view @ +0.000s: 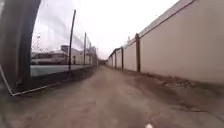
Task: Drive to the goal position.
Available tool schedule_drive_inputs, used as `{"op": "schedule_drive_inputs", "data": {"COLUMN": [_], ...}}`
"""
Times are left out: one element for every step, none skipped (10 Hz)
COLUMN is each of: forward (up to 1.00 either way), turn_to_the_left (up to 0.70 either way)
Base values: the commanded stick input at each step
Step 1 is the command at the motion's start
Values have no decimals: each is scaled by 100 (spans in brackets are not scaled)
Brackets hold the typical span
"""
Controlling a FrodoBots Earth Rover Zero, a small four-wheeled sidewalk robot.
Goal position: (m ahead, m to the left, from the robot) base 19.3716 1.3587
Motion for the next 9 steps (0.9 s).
{"op": "schedule_drive_inputs", "data": {"forward": [70,70,70,70,70,70,70,70,70], "turn_to_the_left": [0,0,0,0,0,0,0,0,0]}}
